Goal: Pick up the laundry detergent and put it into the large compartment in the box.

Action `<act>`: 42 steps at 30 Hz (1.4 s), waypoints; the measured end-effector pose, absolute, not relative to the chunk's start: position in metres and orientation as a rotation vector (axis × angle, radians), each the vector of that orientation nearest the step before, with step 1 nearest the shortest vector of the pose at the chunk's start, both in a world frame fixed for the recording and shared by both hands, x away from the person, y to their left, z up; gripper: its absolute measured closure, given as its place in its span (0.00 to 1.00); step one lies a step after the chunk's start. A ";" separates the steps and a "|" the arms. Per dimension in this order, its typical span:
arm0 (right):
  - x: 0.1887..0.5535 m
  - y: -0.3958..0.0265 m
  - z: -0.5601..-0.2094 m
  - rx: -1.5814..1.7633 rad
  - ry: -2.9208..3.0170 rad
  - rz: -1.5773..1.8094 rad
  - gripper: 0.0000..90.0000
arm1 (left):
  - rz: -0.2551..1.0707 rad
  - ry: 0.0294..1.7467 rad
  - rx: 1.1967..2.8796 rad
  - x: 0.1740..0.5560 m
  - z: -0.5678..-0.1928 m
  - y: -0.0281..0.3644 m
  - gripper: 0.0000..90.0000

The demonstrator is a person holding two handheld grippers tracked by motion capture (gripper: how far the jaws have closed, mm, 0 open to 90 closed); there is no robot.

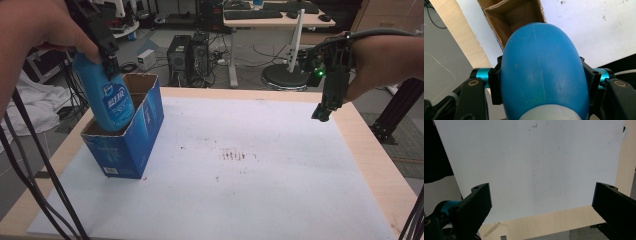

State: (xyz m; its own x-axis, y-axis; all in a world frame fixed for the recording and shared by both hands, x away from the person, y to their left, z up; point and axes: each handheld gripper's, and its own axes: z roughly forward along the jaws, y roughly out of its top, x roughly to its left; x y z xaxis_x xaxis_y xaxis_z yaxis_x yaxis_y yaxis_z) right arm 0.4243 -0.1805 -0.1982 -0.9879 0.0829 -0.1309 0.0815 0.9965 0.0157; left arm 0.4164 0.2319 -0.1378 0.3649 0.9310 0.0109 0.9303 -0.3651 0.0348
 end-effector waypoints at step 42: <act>0.429 -0.176 -0.211 0.123 3.029 0.017 0.02 | -0.037 1.195 2.947 0.427 -0.264 0.240 0.41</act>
